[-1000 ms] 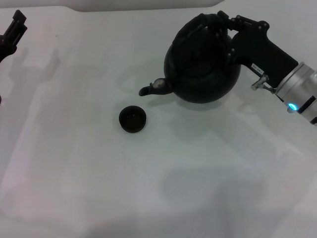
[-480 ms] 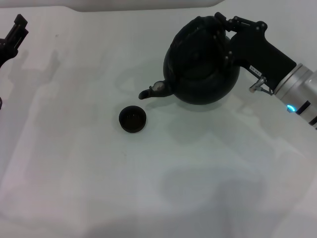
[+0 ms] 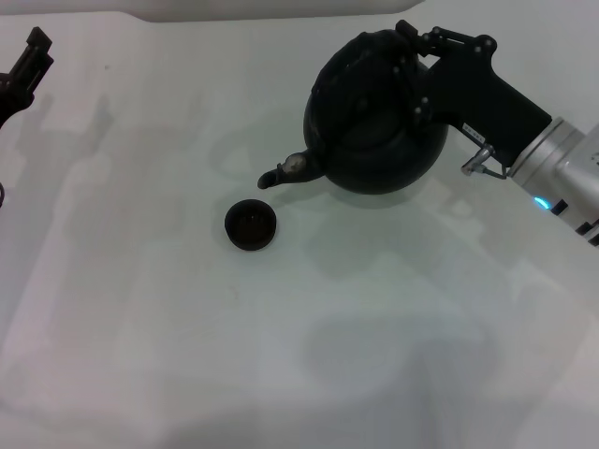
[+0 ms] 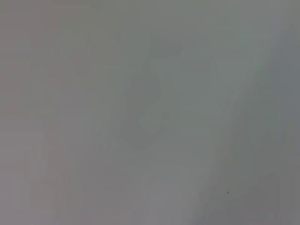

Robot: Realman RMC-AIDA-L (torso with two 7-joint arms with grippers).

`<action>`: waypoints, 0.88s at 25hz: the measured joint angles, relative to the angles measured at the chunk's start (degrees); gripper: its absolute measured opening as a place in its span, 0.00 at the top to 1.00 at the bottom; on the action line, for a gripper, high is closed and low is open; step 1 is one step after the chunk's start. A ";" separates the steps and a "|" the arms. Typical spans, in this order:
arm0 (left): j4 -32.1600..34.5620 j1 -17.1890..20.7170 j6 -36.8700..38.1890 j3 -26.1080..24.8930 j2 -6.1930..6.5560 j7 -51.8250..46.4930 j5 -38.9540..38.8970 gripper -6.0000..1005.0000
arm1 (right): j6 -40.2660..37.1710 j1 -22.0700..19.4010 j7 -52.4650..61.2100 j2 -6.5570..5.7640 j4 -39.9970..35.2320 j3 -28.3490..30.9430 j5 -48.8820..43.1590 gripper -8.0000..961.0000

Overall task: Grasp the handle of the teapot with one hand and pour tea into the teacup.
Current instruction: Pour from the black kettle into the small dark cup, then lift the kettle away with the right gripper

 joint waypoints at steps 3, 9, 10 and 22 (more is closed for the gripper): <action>0.00 -0.02 0.00 -0.03 0.00 0.00 -0.11 0.14 | 0.08 0.09 -1.96 0.02 0.00 0.00 0.00 0.82; 0.00 -0.03 -0.01 -0.04 0.08 0.00 -0.43 0.14 | 0.12 0.09 -4.91 0.01 -0.19 0.00 0.01 0.83; 0.00 -0.03 -0.02 -0.03 0.09 0.00 -0.44 0.14 | 0.12 0.08 -4.99 0.01 -0.22 0.00 0.00 0.83; 0.05 -0.20 -0.56 -0.03 0.09 0.00 -0.53 0.14 | 0.21 0.07 -9.23 0.01 -0.75 -0.85 -0.29 0.83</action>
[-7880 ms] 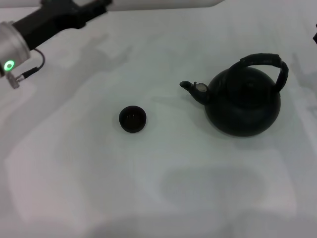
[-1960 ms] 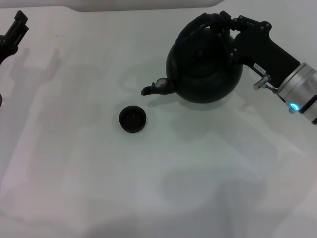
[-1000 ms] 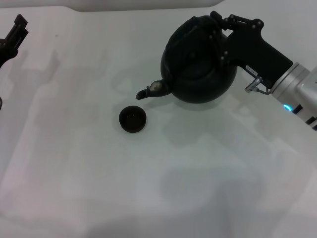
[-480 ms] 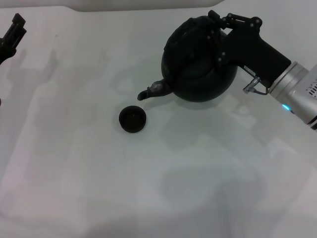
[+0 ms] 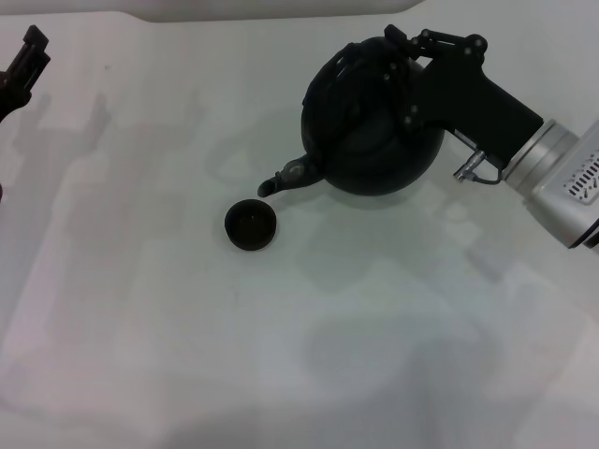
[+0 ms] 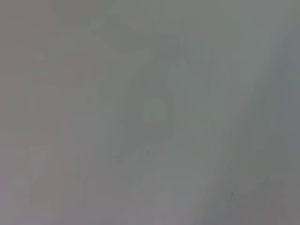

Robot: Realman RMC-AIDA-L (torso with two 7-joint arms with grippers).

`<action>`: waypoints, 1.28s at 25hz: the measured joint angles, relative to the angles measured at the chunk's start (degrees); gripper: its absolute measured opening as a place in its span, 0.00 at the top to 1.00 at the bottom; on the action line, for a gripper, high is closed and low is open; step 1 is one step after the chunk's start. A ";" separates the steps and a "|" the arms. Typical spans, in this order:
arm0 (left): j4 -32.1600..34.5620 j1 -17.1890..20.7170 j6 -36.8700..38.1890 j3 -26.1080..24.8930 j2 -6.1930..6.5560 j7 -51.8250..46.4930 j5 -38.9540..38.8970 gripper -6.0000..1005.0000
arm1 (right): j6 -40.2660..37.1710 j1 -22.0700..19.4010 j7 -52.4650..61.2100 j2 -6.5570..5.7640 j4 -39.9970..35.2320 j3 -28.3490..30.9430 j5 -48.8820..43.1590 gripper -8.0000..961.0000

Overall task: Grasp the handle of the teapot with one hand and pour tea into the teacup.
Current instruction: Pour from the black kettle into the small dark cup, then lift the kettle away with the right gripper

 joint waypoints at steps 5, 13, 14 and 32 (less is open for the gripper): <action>-0.08 -0.39 -0.05 0.00 -0.05 0.00 0.00 0.14 | 0.04 -0.07 -1.88 0.00 -0.03 -0.41 -0.12 0.84; -0.13 -0.59 -0.06 0.00 -0.09 0.00 0.00 0.14 | 0.14 -0.01 -4.31 0.00 -0.03 -0.82 -0.50 0.84; -0.14 -0.60 -0.06 0.00 -0.10 0.00 0.00 0.14 | 0.14 0.00 -4.51 0.00 -0.03 -0.82 -0.50 0.84; -0.21 -0.62 -0.14 0.00 -0.10 0.00 0.00 0.14 | -0.27 0.01 -8.47 0.00 -0.15 -0.82 -0.49 0.85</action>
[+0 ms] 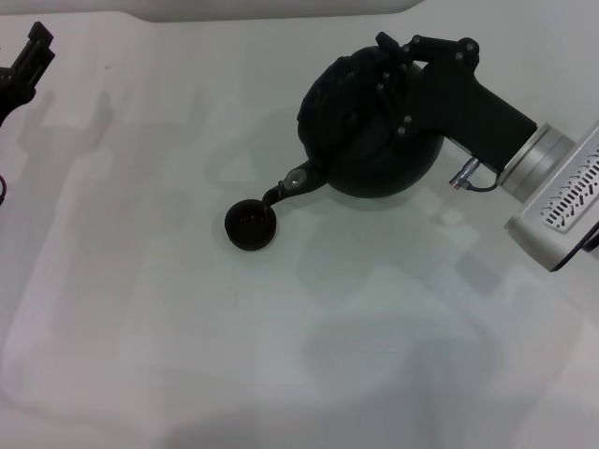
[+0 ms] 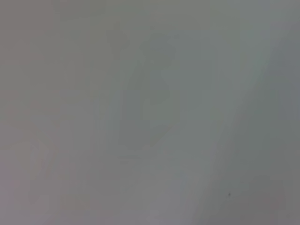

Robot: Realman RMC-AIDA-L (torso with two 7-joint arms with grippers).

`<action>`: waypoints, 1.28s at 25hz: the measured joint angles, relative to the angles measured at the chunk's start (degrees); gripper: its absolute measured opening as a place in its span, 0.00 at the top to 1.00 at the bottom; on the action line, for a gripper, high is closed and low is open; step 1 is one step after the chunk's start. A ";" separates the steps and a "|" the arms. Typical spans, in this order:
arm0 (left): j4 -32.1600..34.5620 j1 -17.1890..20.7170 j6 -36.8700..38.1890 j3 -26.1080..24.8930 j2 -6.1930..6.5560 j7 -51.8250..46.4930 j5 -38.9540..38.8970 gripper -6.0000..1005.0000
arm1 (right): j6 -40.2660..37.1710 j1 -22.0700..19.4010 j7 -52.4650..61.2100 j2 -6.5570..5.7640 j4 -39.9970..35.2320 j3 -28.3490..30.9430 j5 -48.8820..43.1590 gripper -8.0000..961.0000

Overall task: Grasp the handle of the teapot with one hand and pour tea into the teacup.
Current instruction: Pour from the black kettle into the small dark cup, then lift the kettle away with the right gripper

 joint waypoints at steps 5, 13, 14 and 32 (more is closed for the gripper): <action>-0.01 0.00 -0.01 0.00 0.00 0.00 -0.01 0.14 | 0.00 0.00 -0.78 0.00 -0.36 -0.06 0.00 0.85; -0.02 0.00 0.00 0.00 -0.08 0.00 -0.06 0.14 | 0.09 -0.01 -2.81 0.03 -0.51 -0.54 -0.04 0.85; -0.01 0.00 0.00 0.00 -0.08 0.00 -0.07 0.14 | 0.09 0.00 -3.11 0.06 -0.55 -0.54 -0.05 0.85; -0.01 0.00 -0.68 0.00 -0.09 0.00 -0.09 0.14 | 0.27 0.04 -5.26 0.09 -0.58 -0.43 -0.06 0.86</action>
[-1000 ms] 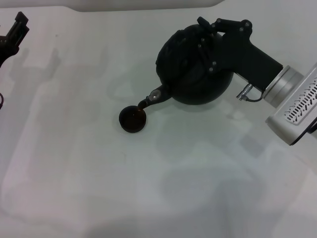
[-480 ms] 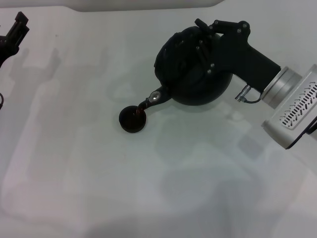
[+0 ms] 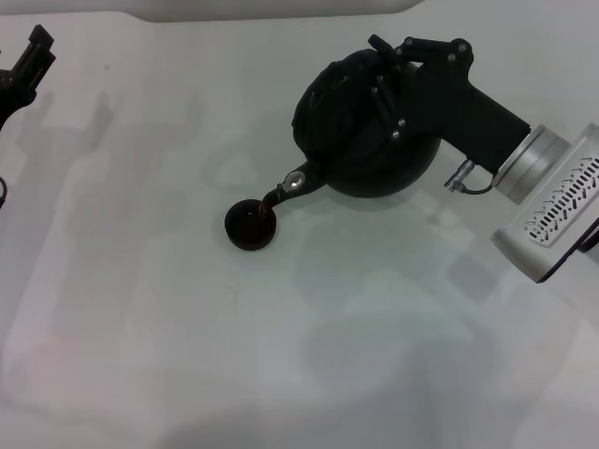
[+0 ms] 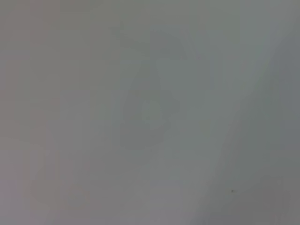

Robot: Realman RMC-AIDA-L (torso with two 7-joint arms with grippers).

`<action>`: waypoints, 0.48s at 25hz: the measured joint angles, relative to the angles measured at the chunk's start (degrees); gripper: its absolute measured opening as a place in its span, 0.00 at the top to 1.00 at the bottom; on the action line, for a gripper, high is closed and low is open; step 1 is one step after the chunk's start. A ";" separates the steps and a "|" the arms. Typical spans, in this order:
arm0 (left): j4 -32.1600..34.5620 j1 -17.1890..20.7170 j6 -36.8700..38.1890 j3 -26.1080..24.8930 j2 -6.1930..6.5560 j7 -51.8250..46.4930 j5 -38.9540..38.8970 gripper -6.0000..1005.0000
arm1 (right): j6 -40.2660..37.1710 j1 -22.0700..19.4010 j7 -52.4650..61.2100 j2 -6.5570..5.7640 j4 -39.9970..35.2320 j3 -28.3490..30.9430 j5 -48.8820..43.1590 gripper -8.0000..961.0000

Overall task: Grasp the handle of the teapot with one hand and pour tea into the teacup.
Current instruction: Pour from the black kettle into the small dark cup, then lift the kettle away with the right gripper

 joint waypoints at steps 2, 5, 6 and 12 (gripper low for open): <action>0.00 0.00 -0.02 0.00 0.00 0.00 0.00 0.14 | 0.07 0.01 -0.08 0.00 0.00 0.00 0.08 0.86; 0.00 0.00 -0.03 0.00 0.00 0.00 0.00 0.14 | 0.10 0.02 -0.10 0.00 0.00 0.00 0.18 0.86; 0.00 0.00 -0.03 0.00 0.00 0.00 0.00 0.14 | 0.10 0.03 -0.10 0.00 0.00 0.00 0.18 0.86; 0.00 0.00 -0.03 0.00 0.00 0.00 -0.13 0.14 | 0.11 0.05 -0.11 0.00 0.00 0.00 0.09 0.86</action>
